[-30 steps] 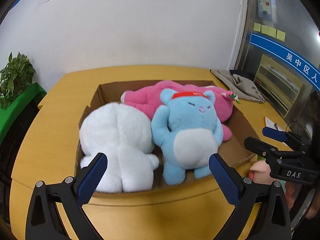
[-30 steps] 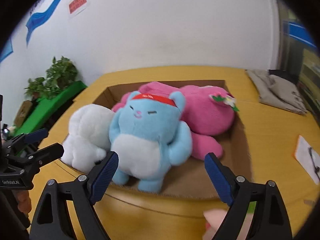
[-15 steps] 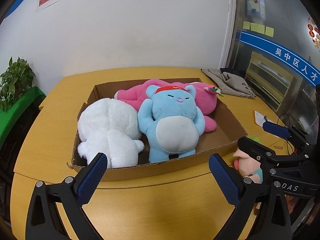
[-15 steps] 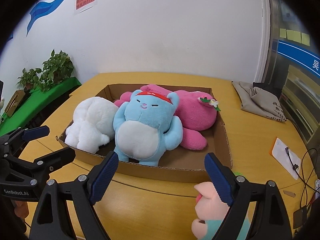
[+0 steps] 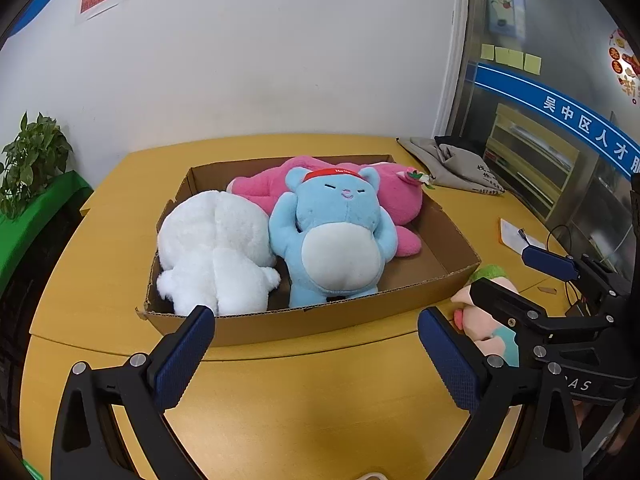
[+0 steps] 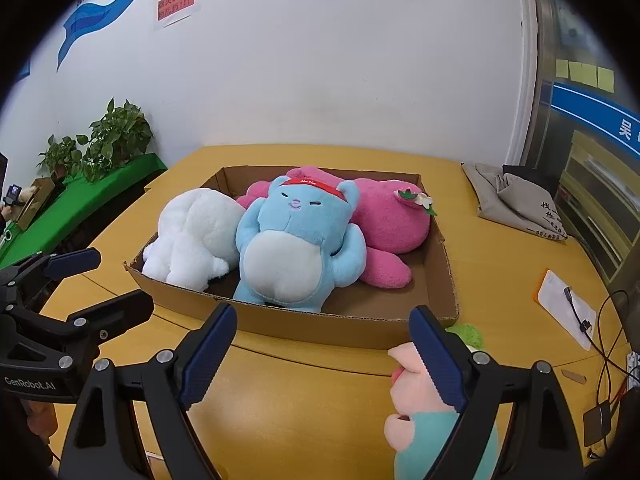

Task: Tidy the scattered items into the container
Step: 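Open both tools and move them back toward the pig plush, then close both tools on the pink-and-teal pig plush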

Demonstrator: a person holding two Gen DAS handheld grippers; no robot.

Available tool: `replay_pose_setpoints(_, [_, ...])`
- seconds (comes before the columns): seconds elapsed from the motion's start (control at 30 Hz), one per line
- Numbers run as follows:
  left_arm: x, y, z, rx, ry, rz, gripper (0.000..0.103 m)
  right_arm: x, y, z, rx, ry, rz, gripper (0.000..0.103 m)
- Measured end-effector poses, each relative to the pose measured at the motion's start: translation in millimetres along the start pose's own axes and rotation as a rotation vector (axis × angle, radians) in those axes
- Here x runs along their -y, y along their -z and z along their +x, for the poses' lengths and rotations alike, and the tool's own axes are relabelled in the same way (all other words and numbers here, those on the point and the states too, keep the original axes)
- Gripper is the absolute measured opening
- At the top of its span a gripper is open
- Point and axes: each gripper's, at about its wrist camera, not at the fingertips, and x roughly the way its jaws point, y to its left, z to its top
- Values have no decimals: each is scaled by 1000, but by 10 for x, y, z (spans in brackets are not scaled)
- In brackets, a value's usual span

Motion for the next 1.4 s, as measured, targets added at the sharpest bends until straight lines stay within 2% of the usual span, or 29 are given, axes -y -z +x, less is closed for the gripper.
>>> replay_pose_setpoints(0.5, [162, 20, -6, -6, 12, 11, 103, 117, 119, -116, 2, -7, 23, 89])
replay_pose_setpoints(0.73, [245, 38, 75, -26, 29, 12, 103, 270, 156, -217, 33, -22, 51, 89])
replay_pose_setpoints(0.83, [266, 55, 169, -50, 64, -9, 103, 516, 207, -321, 60, -33, 94, 89])
replay_pose_setpoints(0.9, [279, 72, 236, -75, 103, -36, 103, 795, 291, -365, 61, -6, 143, 89])
replay_pose_setpoints(1.07, [392, 133, 365, -104, 144, -43, 103, 1544, 696, -189, -52, 103, 275, 89])
replay_pose_setpoints(1.13, [433, 148, 420, -118, 158, -42, 103, 1672, 861, -52, -127, 74, 299, 89])
replay_pose_setpoints(1.2, [494, 157, 485, -132, 168, -33, 103, 1610, 1027, 133, -215, 20, 269, 89])
replay_pose_setpoints(1.3, [557, 167, 548, -151, 193, -25, 103, 1399, 1159, 245, -242, -136, 250, 87])
replay_pose_setpoints(1.33, [580, 170, 560, -155, 201, -17, 103, 1287, 1194, 283, -256, -168, 222, 85])
replay_pose_setpoints(1.4, [622, 176, 578, -155, 210, -1, 103, 1047, 1258, 321, -264, -173, 143, 83])
